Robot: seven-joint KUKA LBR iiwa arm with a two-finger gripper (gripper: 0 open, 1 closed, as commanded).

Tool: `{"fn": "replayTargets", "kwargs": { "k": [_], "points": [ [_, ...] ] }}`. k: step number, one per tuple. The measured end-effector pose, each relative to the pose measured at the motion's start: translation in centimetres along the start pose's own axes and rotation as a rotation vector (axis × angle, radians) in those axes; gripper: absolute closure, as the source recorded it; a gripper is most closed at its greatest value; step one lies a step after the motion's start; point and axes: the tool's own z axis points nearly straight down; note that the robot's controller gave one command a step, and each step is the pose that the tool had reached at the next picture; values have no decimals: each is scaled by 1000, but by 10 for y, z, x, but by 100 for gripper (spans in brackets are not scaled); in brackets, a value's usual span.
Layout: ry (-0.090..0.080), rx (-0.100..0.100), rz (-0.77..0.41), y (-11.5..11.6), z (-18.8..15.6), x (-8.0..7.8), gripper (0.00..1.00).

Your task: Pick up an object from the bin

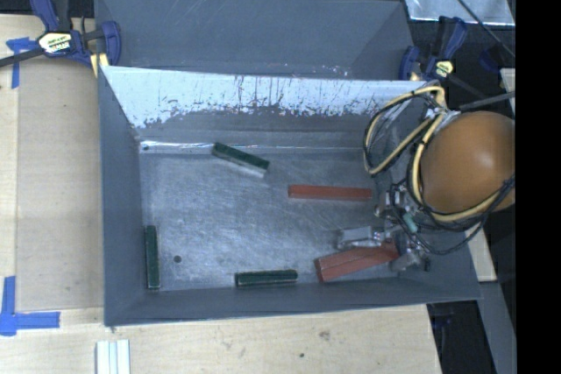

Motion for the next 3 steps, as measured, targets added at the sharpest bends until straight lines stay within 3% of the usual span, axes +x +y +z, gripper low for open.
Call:
{"fn": "replayTargets", "kwargs": {
  "k": [1,2,3],
  "points": [
    [19,10,-2,-3,2,13,100],
    [23,13,-8,-15,-115,-27,100],
    [24,6,-214,-5,-181,-28,100]
  ]
}}
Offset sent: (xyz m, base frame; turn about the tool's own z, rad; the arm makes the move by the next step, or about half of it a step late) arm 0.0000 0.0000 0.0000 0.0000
